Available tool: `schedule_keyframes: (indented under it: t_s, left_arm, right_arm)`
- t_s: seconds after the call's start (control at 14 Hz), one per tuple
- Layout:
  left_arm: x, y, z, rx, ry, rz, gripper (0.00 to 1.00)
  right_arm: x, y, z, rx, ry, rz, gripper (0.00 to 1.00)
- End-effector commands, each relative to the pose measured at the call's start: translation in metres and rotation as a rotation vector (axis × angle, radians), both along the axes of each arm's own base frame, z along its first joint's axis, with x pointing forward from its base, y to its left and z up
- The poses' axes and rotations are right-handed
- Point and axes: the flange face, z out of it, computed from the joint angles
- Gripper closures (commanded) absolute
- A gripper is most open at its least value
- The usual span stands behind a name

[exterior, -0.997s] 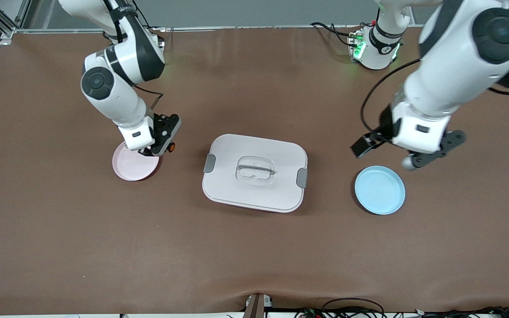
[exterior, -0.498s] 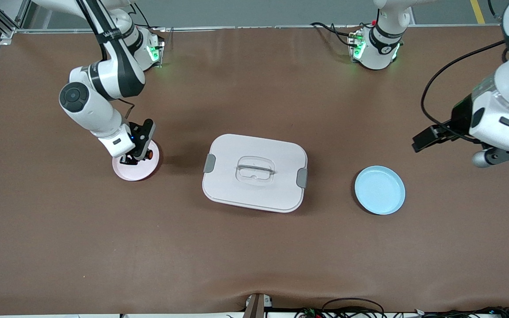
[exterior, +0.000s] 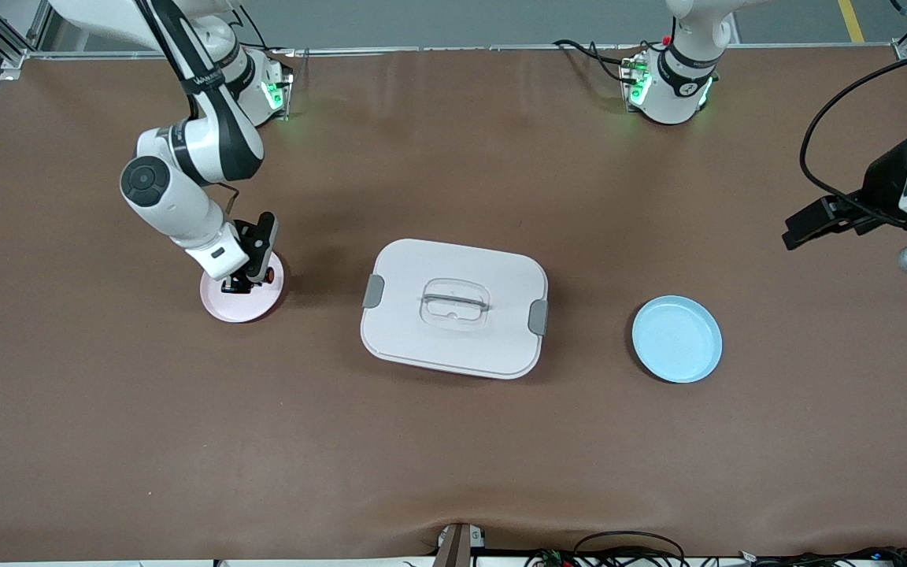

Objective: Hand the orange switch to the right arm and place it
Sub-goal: 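Lower the switch onto the white plate with the right gripper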

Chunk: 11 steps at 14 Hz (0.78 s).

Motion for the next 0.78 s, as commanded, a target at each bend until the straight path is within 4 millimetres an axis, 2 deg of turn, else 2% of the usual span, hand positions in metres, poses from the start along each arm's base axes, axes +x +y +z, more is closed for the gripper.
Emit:
schedule_keyframes:
  t_s: [0.0,0.14,0.28,0.43,0.57,0.71]
  left_arm:
    - [-0.017,-0.002,0.006,0.043,-0.002,-0.049,0.00]
    - [-0.020,-0.004,0.009,0.048,-0.005,-0.080,0.00]
    - [-0.033,-0.010,-0.003,0.108,0.001,-0.095,0.00]
    - [-0.045,-0.007,-0.006,0.121,-0.013,-0.167,0.00]
    - [-0.049,-0.006,-0.008,0.115,-0.009,-0.180,0.00]
    - [-0.051,0.003,-0.008,0.097,-0.017,-0.168,0.00]
  right_arm:
    - [-0.008,-0.027,-0.022,-0.012,-0.031,0.025,1.00]
    - [-0.012,-0.041,-0.036,-0.016,-0.039,0.040,1.00]
    - [-0.016,-0.050,-0.048,-0.018,-0.054,0.054,1.00]
    - [-0.019,-0.052,-0.060,-0.020,-0.060,0.056,1.00]
    - [-0.020,-0.051,-0.067,-0.020,-0.060,0.057,1.00]
    - [-0.021,-0.053,-0.074,-0.022,-0.056,0.057,1.00]
